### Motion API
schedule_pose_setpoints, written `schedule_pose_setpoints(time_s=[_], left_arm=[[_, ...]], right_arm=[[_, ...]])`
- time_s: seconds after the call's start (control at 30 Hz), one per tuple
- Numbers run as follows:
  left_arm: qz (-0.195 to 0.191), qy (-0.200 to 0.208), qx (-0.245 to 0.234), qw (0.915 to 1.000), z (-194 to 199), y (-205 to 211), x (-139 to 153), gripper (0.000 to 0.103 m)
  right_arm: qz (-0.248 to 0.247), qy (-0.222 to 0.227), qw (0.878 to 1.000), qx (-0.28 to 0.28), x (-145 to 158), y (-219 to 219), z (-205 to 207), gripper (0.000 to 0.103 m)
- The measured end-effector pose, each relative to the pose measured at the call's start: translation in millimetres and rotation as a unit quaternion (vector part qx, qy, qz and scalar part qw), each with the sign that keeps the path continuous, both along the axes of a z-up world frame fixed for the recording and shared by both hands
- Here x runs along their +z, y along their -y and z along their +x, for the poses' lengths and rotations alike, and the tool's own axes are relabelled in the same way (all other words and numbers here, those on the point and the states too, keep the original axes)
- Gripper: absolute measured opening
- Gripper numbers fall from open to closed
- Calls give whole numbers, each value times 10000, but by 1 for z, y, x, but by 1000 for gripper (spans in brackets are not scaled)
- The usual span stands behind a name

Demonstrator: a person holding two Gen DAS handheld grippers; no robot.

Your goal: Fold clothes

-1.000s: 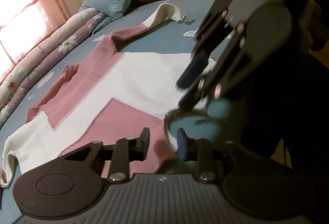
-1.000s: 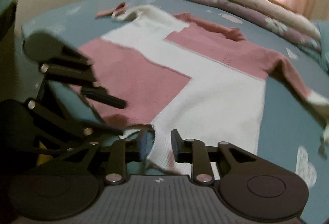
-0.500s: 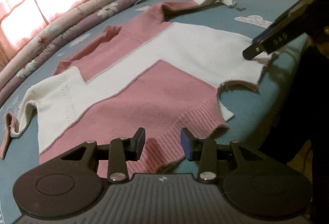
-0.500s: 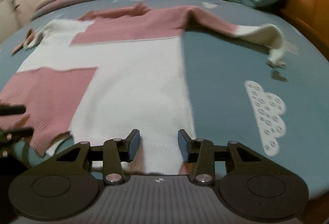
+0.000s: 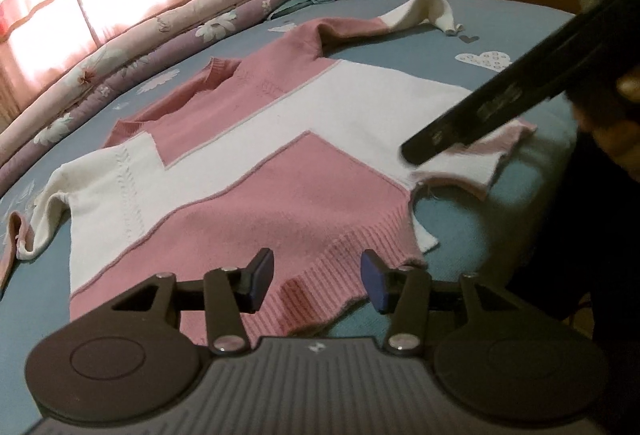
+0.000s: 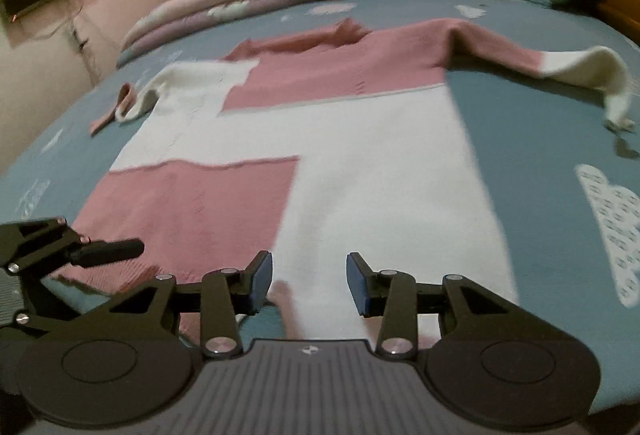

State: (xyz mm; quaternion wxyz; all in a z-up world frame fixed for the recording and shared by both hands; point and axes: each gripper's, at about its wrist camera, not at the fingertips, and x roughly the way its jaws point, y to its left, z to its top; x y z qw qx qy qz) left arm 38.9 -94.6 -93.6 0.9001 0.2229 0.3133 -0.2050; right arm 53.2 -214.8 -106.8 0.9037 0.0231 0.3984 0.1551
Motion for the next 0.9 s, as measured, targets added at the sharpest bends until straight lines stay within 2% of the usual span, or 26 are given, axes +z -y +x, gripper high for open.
schedule_pose_setpoints(time_s=[0.03, 0.07, 0.1, 0.33, 0.4, 0.5, 0.6, 0.73, 0.8, 0.9], left_arm=[[12, 31, 10, 10000, 0, 0, 1, 49], [-5, 37, 20, 10000, 0, -2, 1, 49], [-27, 41, 31, 10000, 1, -3, 2, 49], [-195, 33, 103, 9998, 0, -12, 8, 50], [-190, 50, 89, 9998, 0, -12, 6, 56], [-97, -147, 68, 9998, 3, -9, -2, 58], [-58, -233, -64, 9997, -1, -8, -4, 58], [-146, 32, -101, 9998, -3, -18, 9, 58], [-97, 128, 103, 9998, 4, -26, 12, 59], [70, 47, 507, 9987, 17, -38, 4, 59]], right_arm=[[-26, -12, 10000, 62, -1, -6, 3, 41], [-52, -25, 9999, 123, -3, -12, 6, 19], [-78, -37, 9998, 185, -4, -17, 9, 5], [-206, 202, 9995, 99, 9, -14, 2, 4], [-320, 245, 9992, 50, 9, -13, 3, 4], [-352, 57, 9994, 23, -5, -13, 10, 4], [-403, 49, 9992, 53, 1, -14, 6, 12], [47, 277, 9994, 182, 18, -9, -6, 16], [378, 337, 9981, 338, 25, -11, -9, 16], [513, 224, 9959, 713, 18, -27, -9, 17]])
